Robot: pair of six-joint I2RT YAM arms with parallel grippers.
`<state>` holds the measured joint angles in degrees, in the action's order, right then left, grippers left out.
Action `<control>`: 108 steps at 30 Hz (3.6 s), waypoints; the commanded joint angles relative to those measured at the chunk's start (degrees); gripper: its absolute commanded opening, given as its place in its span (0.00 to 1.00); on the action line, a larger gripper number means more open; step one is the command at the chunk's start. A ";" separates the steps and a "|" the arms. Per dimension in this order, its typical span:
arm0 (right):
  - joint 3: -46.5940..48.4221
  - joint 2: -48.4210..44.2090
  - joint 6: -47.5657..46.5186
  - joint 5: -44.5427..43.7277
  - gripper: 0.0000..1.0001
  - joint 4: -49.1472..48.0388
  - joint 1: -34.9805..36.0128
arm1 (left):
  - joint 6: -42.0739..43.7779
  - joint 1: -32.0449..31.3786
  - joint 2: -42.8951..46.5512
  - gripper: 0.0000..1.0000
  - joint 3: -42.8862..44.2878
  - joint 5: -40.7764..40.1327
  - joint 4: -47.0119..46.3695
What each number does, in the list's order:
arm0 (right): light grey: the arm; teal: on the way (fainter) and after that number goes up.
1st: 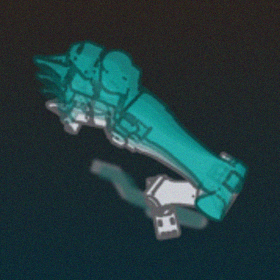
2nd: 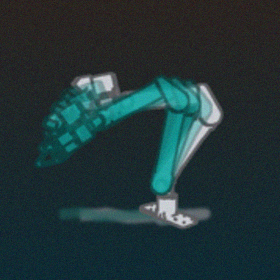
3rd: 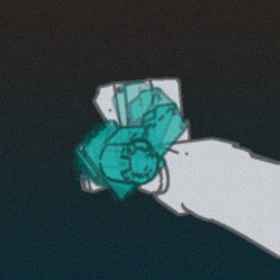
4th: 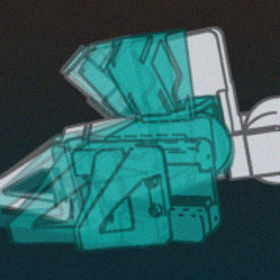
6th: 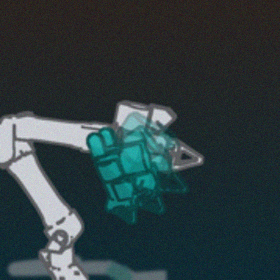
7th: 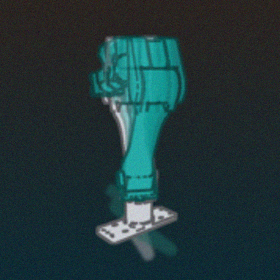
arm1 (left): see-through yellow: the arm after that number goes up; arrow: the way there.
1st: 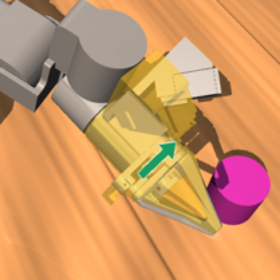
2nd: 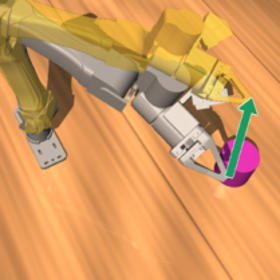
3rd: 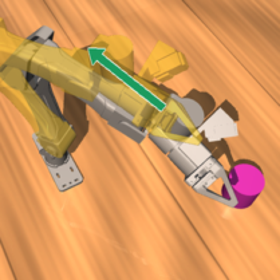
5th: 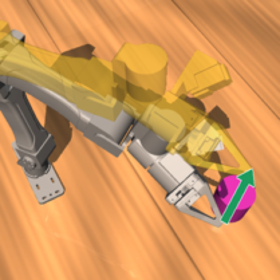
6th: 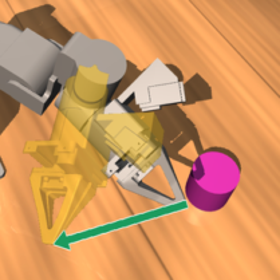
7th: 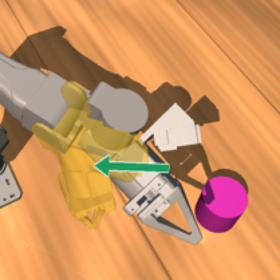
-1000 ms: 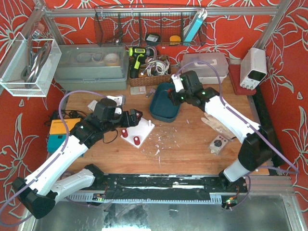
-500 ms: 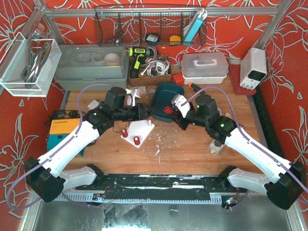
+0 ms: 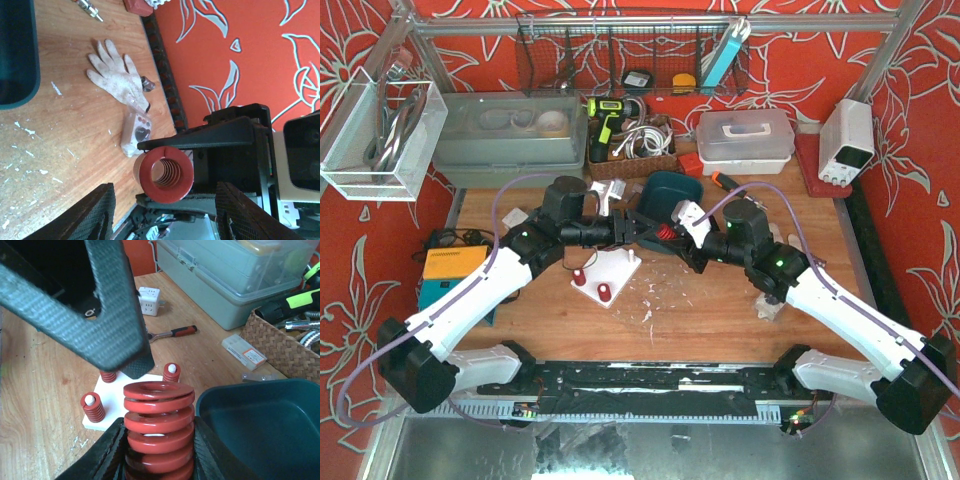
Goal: Install the large spring
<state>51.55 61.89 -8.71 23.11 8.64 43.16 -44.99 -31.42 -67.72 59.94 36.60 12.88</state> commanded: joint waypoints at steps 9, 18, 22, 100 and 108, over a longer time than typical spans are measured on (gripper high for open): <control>0.25 0.32 -0.79 2.25 0.04 -4.68 2.47 | -1.29 -0.91 -3.12 0.53 2.96 3.26 -0.91; 0.61 0.93 -0.49 0.97 0.04 -4.81 3.17 | -1.64 -2.48 -3.96 0.51 2.37 3.87 0.32; 0.66 1.18 -0.47 0.39 0.04 -5.10 3.49 | -1.51 -2.90 -4.51 0.44 2.50 4.09 1.27; -6.48 -25.91 32.62 -41.24 0.99 37.01 3.56 | 34.43 -6.21 -20.28 0.24 -7.37 -42.82 -3.40; -5.72 -23.60 32.19 -41.73 0.99 35.49 3.60 | 34.13 -6.20 -20.55 0.41 -7.27 -42.75 -2.91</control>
<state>44.10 37.71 24.45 -17.06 44.58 46.57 -11.33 -37.45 -88.47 52.80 -5.56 10.66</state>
